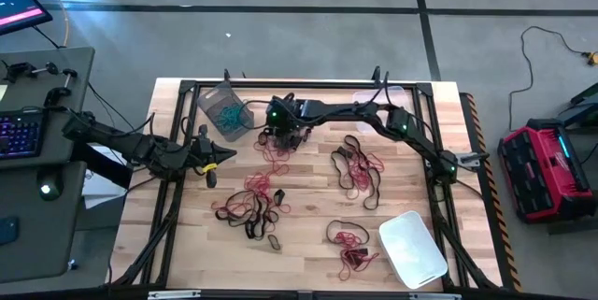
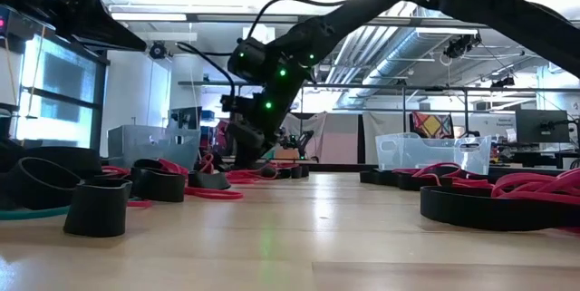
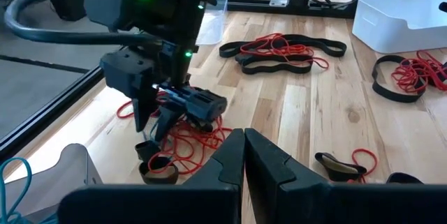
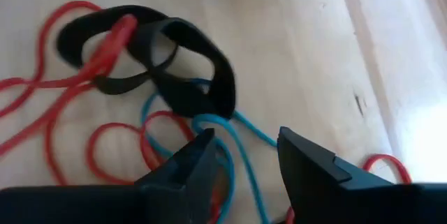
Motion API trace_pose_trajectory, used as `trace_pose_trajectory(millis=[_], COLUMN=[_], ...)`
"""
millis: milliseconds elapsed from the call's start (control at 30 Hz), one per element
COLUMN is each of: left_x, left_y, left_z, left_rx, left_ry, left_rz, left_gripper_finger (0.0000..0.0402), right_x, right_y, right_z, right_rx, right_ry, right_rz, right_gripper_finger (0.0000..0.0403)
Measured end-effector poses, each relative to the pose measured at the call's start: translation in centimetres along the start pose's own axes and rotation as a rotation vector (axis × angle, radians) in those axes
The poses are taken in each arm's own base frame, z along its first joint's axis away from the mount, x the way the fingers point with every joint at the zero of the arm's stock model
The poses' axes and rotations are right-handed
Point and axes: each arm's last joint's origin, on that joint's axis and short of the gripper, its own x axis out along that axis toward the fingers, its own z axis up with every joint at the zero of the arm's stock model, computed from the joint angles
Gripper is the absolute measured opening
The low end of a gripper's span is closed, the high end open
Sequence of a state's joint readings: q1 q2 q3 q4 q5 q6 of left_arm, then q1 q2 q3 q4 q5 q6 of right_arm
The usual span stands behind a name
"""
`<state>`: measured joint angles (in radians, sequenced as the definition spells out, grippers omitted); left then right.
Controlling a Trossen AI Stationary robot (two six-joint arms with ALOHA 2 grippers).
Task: Sort rubber bands into baskets
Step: Put the blue rubber band into the black bin
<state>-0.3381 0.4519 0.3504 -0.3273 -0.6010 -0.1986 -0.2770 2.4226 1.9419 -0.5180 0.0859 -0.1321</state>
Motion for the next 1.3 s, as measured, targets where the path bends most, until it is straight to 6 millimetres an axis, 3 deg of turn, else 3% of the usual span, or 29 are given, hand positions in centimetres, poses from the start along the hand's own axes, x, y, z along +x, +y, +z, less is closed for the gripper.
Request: trace_pose_trajectory(millis=[133,267,333,467,700,867,1100,1300], left_x=[0.0,0.0,0.0,0.0,0.1,0.4,1.5,2.6], left_y=[0.0,0.0,0.0,0.0,-0.1,-0.1,-0.7,-1.2], left_z=[0.0,0.0,0.0,0.0,0.4,0.3,0.5,0.9], left_rx=[0.000,0.001,0.001,0.000,-0.034,-0.020,-0.002,0.026], left_ry=[0.001,0.001,0.001,0.000,-0.040,-0.033,-0.037,-0.069], left_rz=[0.000,0.000,0.000,0.000,0.017,0.082,0.162,0.229], left_gripper_finger=[0.0003,0.0003,0.0003,0.0003,0.0005,0.0029,0.0088,0.0131], right_x=[0.0,0.0,0.0,-1.1,-6.1,-9.4,-11.8,-12.3], right_y=[-0.2,-0.1,-0.1,0.5,2.2,3.3,4.1,5.1], right_z=[0.2,0.3,0.3,0.8,3.1,4.4,5.4,5.8], right_rx=[0.001,-0.001,-0.004,-0.013,-0.062,-0.094,-0.116,-0.145], right_ry=[-0.028,-0.031,-0.031,-0.039,-0.142,-0.227,-0.310,-0.350], right_rz=[0.013,0.034,0.036,0.040,0.028,0.005,-0.017,-0.012], right_gripper_finger=[0.0116,0.0033,0.0010,0.0013,0.0002,0.0001,0.0000,0.0000])
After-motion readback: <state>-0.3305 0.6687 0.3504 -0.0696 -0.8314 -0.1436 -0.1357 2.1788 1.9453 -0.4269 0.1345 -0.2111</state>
